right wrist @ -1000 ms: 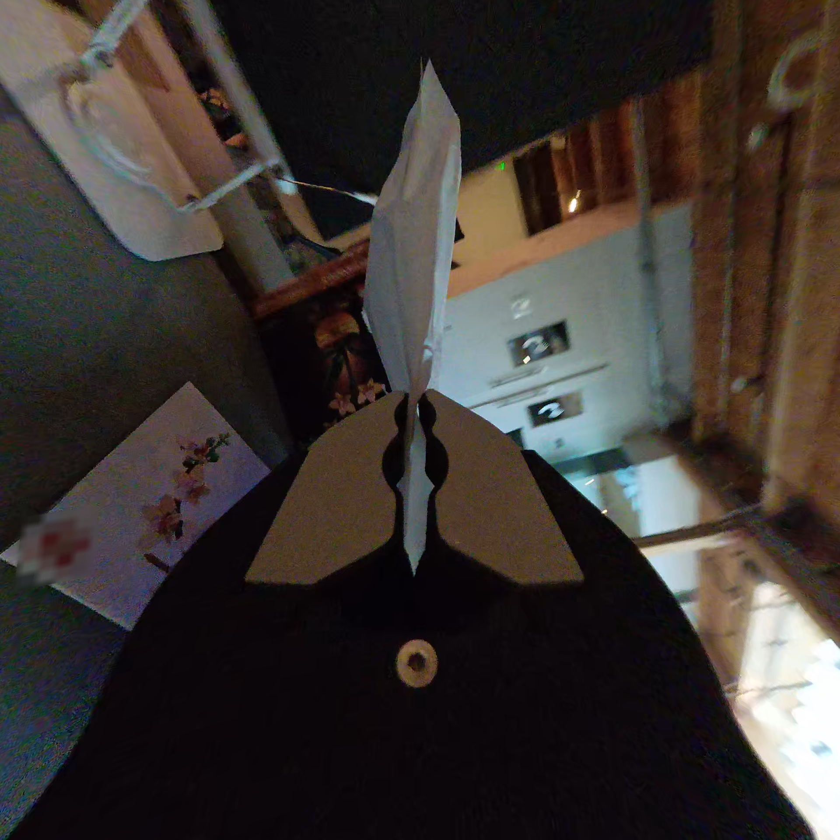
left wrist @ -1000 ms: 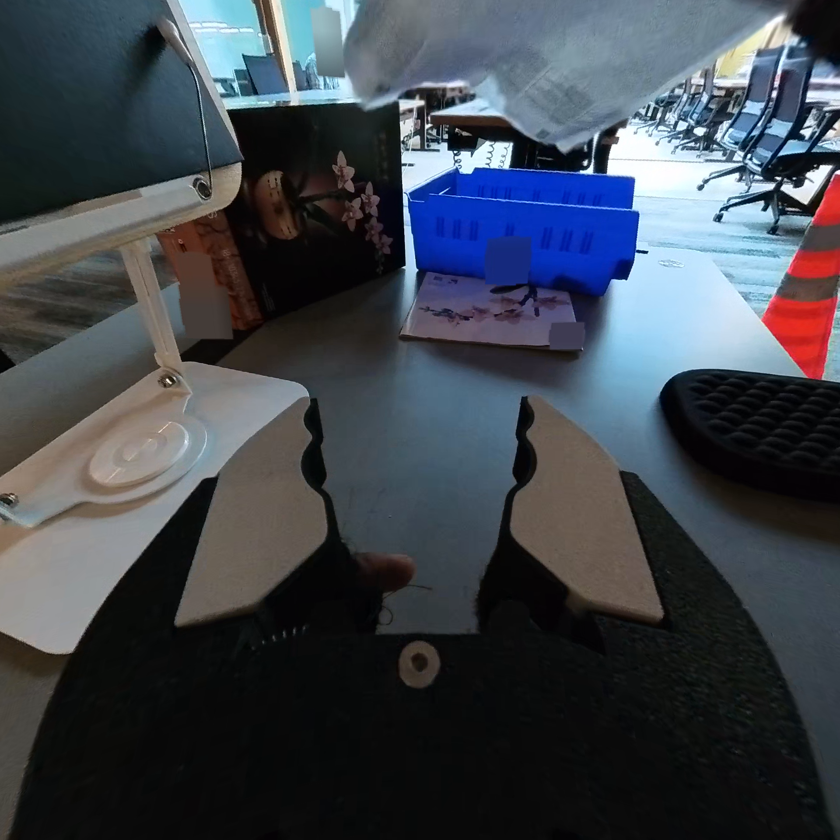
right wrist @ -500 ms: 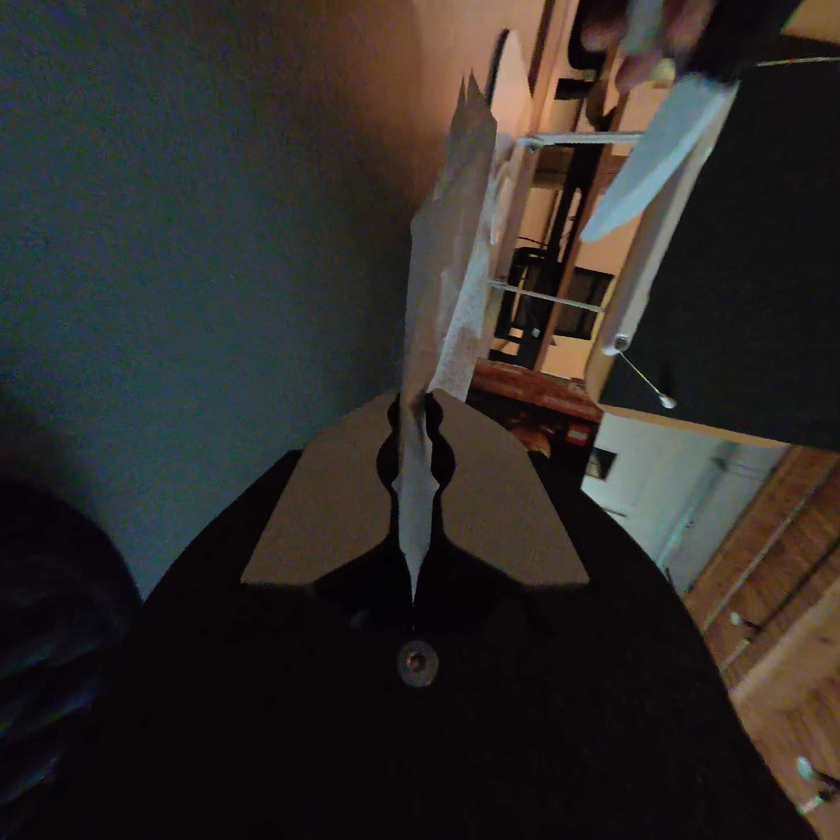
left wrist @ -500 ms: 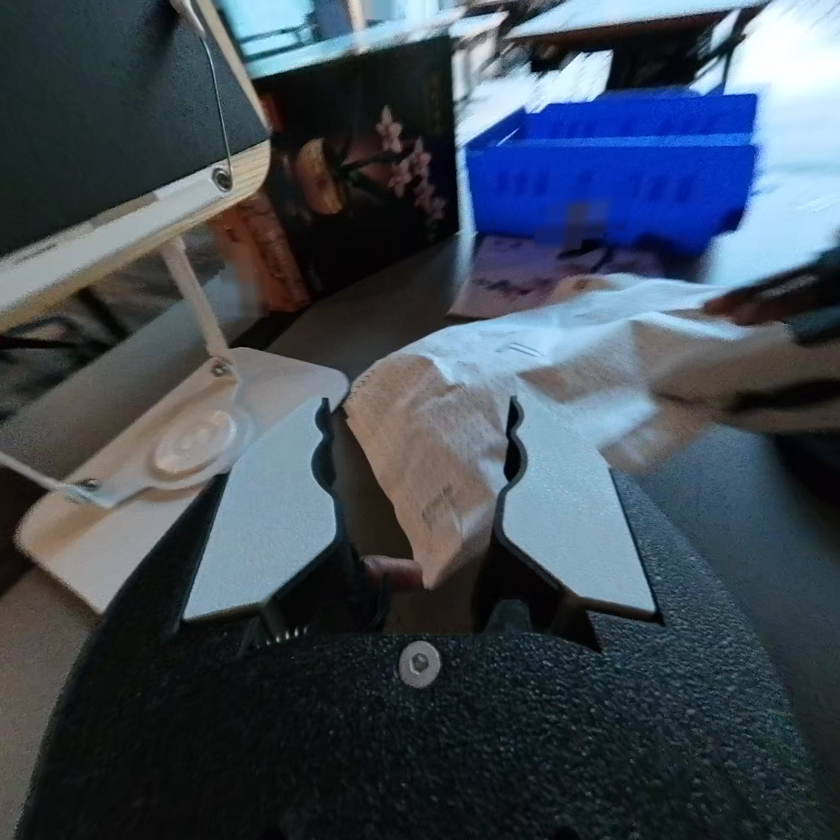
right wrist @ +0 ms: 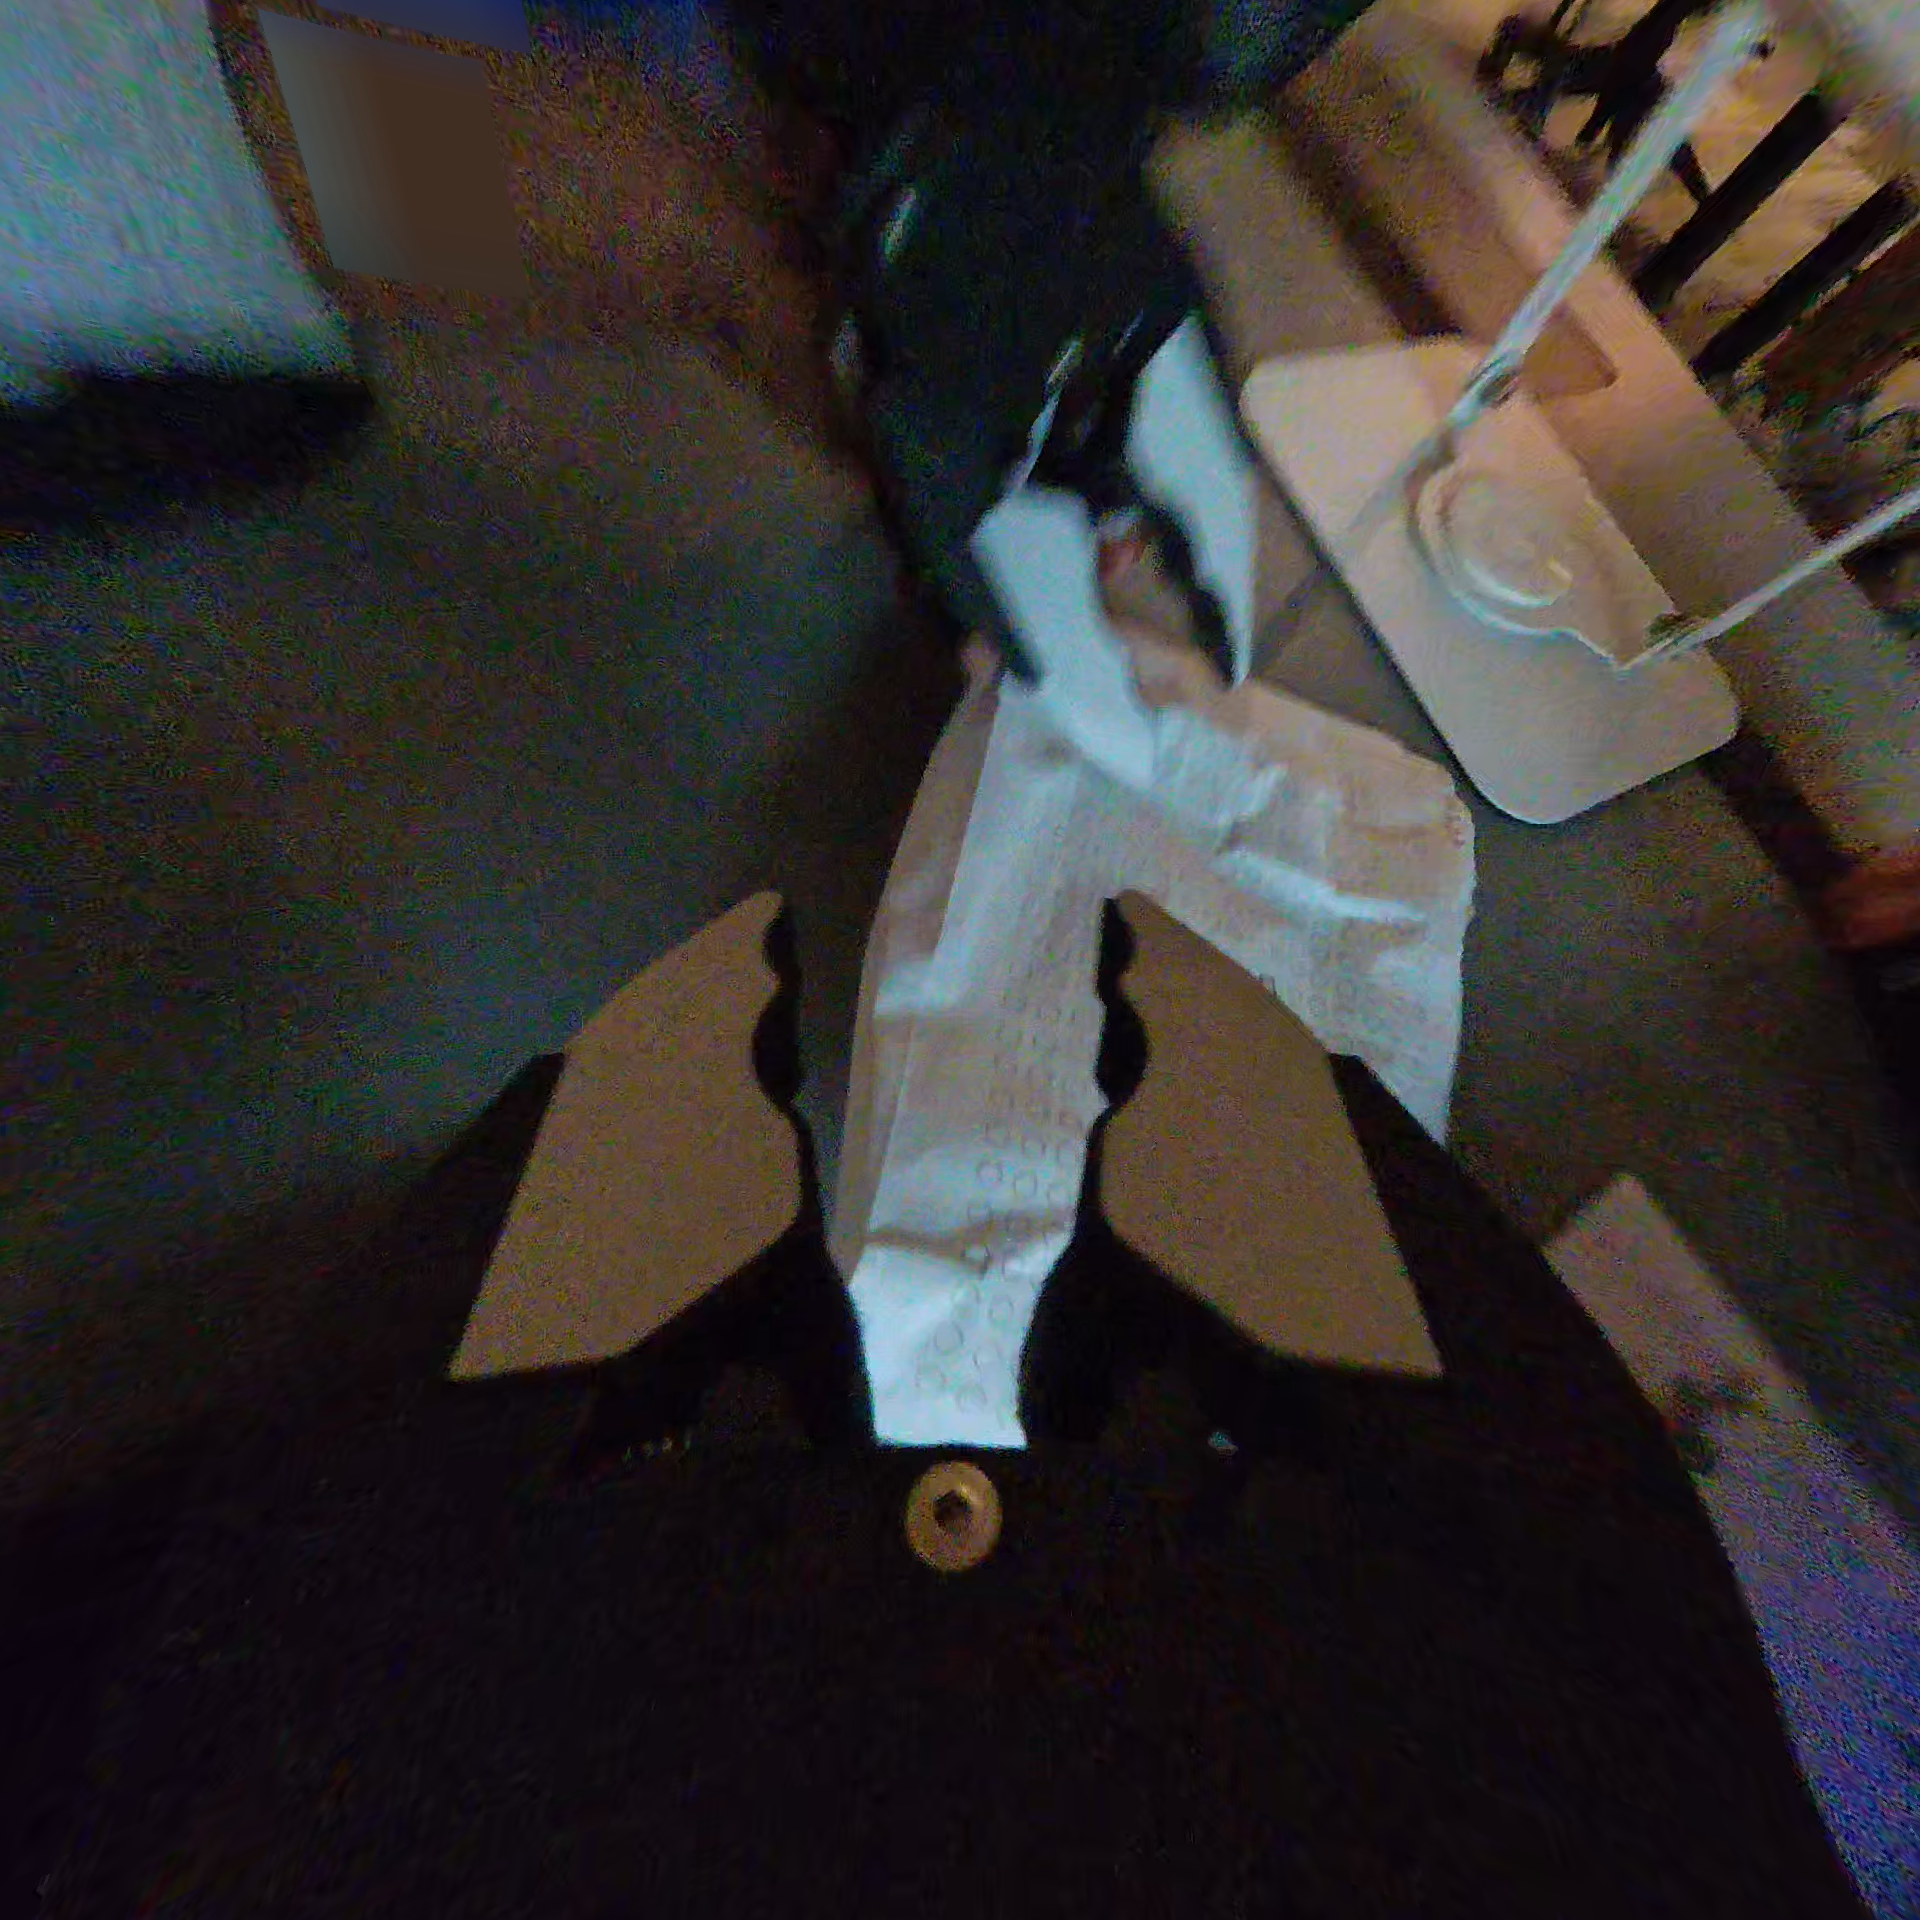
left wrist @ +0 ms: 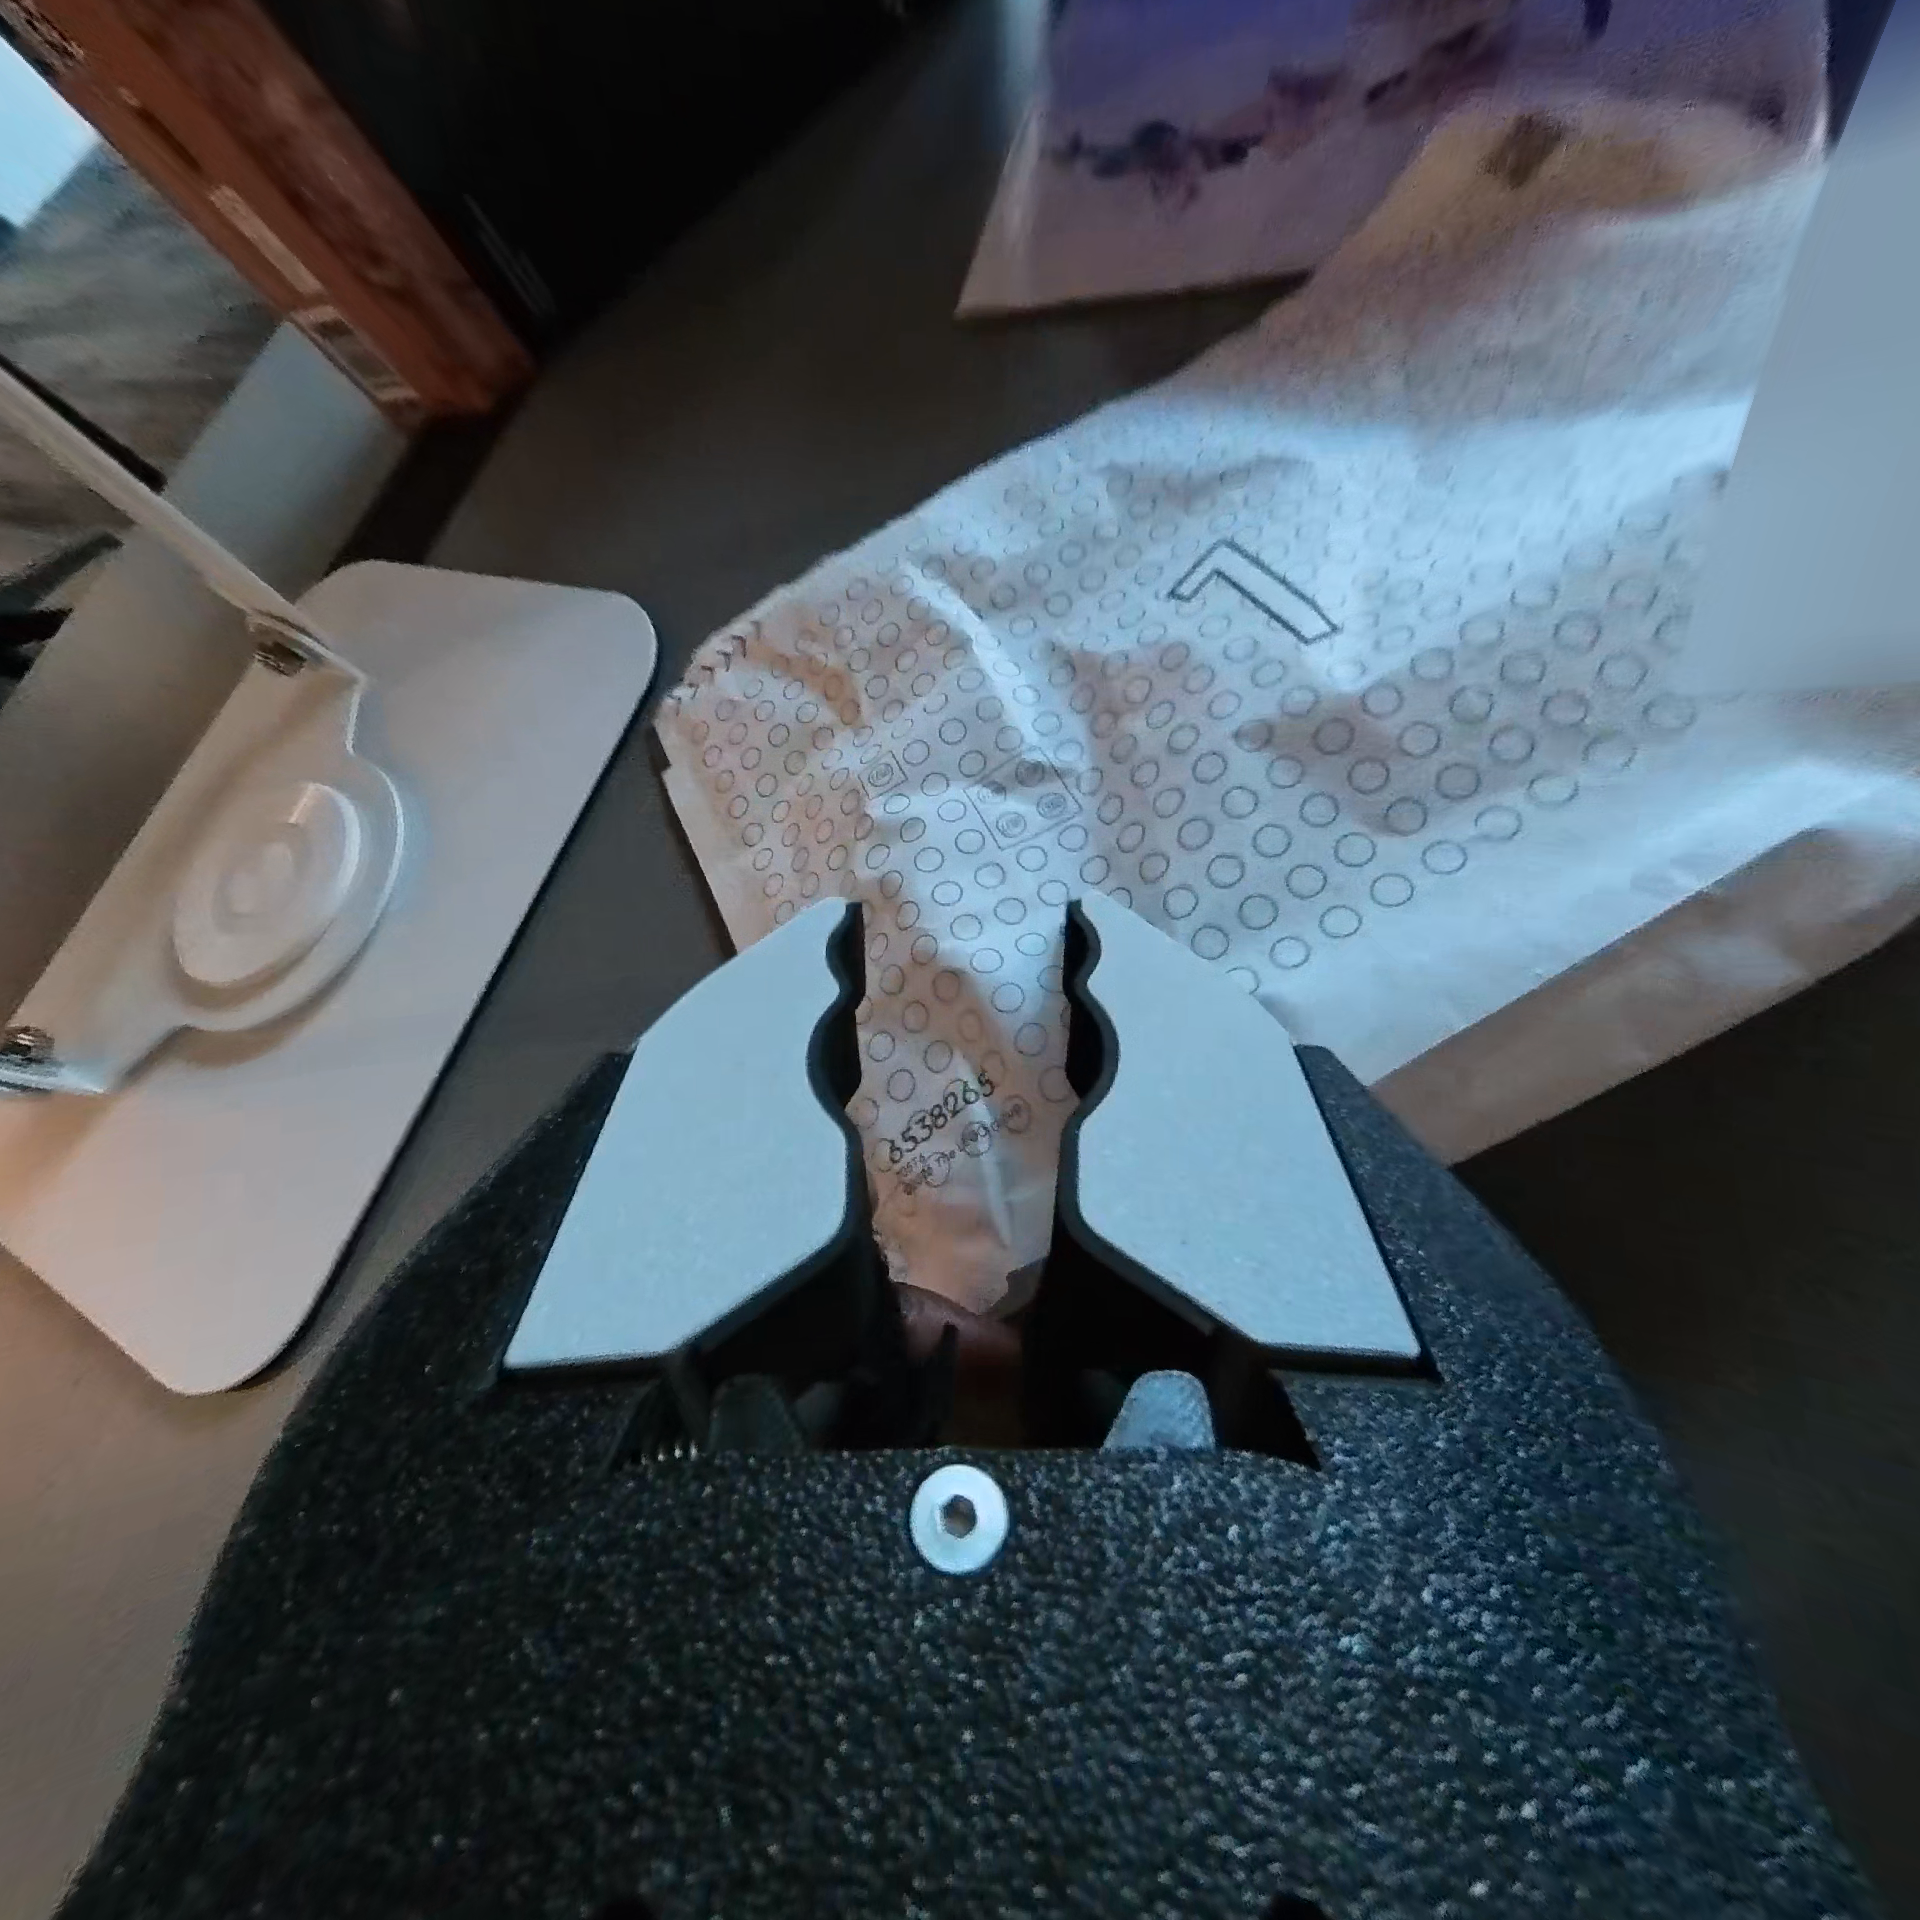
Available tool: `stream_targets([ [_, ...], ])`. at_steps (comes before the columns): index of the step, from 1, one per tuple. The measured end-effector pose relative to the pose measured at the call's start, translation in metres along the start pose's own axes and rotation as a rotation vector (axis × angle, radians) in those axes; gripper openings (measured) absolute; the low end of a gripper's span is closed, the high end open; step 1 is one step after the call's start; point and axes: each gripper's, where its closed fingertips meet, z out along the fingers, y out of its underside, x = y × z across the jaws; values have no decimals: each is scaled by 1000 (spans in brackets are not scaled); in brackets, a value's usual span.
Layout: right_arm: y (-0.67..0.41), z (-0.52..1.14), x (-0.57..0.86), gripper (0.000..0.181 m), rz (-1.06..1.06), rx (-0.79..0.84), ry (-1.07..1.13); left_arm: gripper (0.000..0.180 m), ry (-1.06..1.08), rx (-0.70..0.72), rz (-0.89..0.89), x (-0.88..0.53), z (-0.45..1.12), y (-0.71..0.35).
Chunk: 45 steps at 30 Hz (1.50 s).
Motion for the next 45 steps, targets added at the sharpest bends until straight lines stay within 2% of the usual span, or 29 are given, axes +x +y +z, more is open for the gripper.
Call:
stream_targets([
  [2,-20,-6,30,21,239,136,11,33,15,-25,-4,3,2,5],
  [3,-20,-1,42,10,323,142,22,33,17,-36,2,4,3,7],
  [5,-8,23,41,7,373,28,-39,32,19,-55,16,5,4,11],
  [7,11,49,27,7,323,-127,-100,32,19,-57,27,6,5,12],
  [10,49,67,24,6,234,-349,-52,32,22,-49,17,7,6,13],
  [13,62,65,21,4,232,-356,-58,31,26,-42,21,7,6,13],
  [22,106,10,16,4,263,-393,-7,29,52,-43,-6,8,7,14],
  [27,115,-4,17,6,284,-314,46,28,52,-42,3,9,6,13],
  [29,116,-14,31,29,237,-294,154,27,52,-41,9,9,6,13],
  [31,113,-36,45,51,308,-221,233,25,52,-40,18,10,6,13],
  [33,118,-65,55,59,347,-161,275,24,54,-40,19,11,6,13],
  [35,133,-91,61,61,237,-182,311,24,62,-41,10,11,6,13],
  [39,161,-100,63,60,-6,-333,260,24,71,-42,-1,12,7,13],
  [42,155,-88,70,57,-183,-361,282,24,68,-42,1,12,6,13],
  [45,160,-72,76,52,-263,-397,285,25,68,-42,1,11,6,13],
])
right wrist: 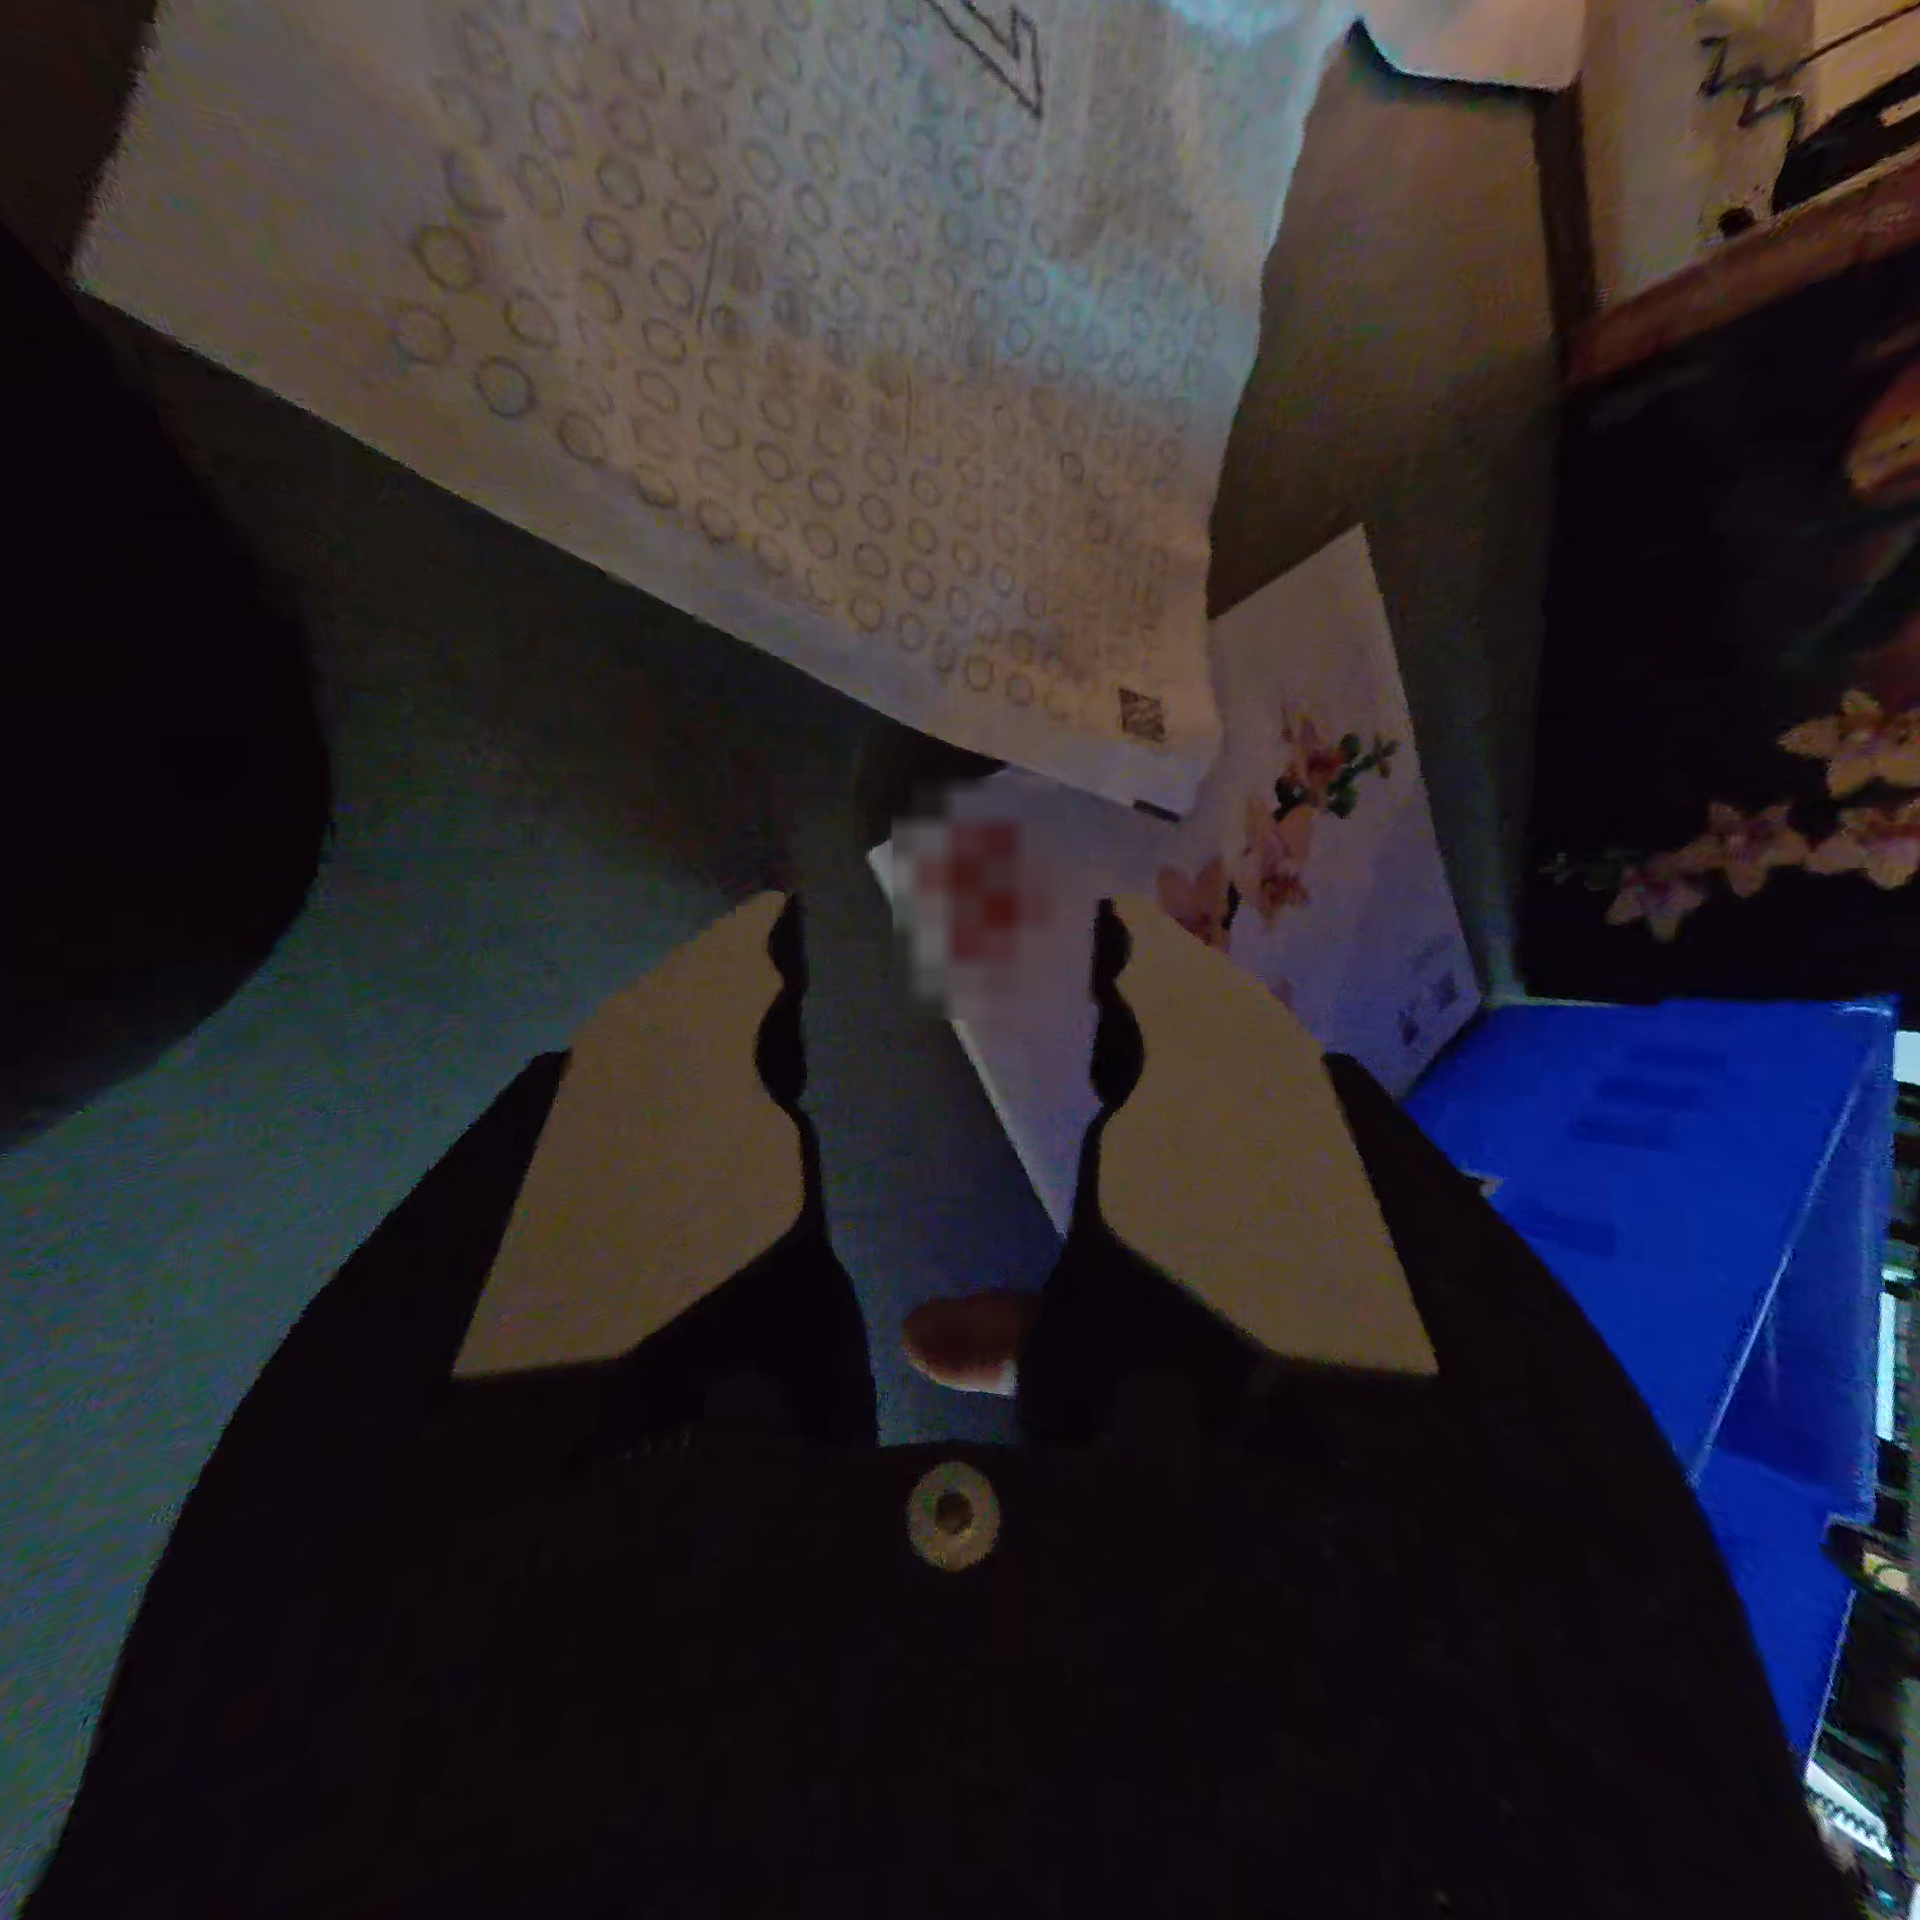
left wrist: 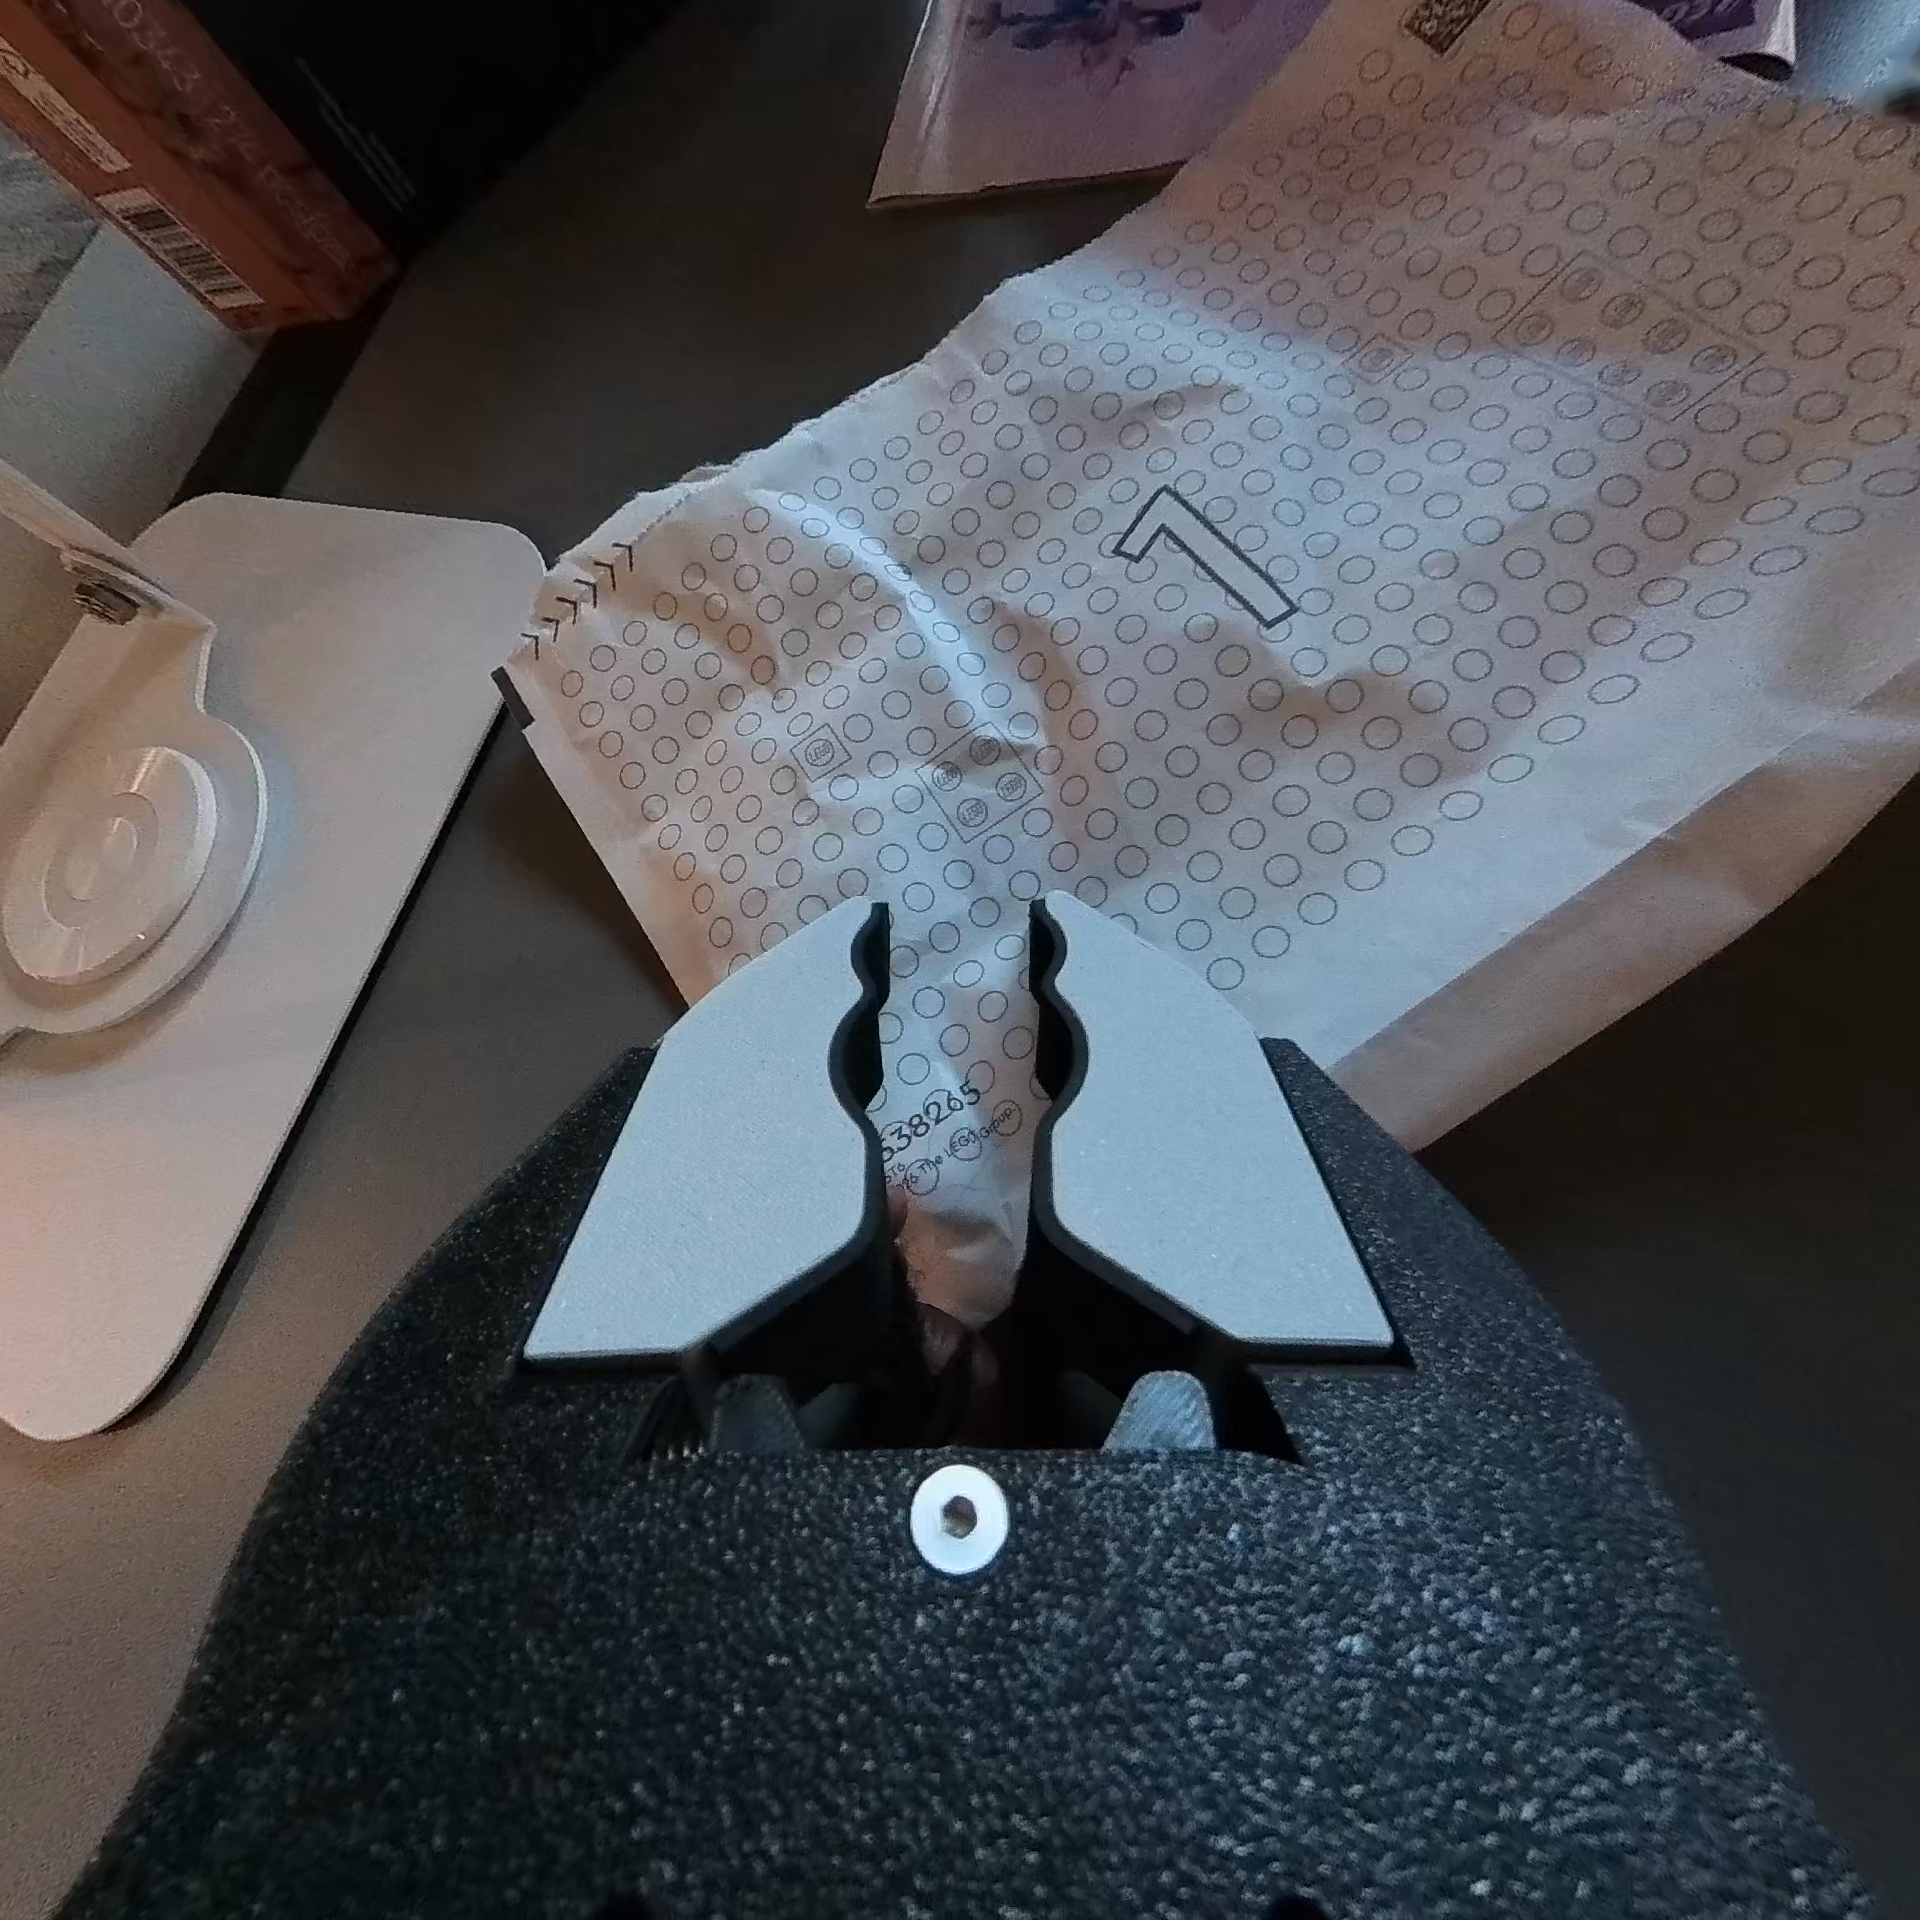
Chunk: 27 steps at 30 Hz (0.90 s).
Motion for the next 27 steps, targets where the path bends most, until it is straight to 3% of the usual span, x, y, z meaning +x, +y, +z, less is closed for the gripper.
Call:
stream_targets([
  [7,-1,17,2,8,-119,-8,30,25,8,-1,-8,0,1,0],
  [12,-3,22,7,0,-126,13,88,25,17,0,-9,-1,-1,1],
  [18,-14,9,38,0,183,177,103,22,84,9,14,2,-12,11],
  [21,-11,9,30,2,209,109,-33,21,125,10,16,2,-19,17],
  [23,-6,11,32,16,231,58,-64,22,162,1,-21,1,-26,22],
  [24,-4,13,35,32,283,27,-69,22,181,-4,-40,-1,-29,26],
  [27,19,24,51,43,543,-165,-42,22,215,-5,-41,-1,-36,33],
])
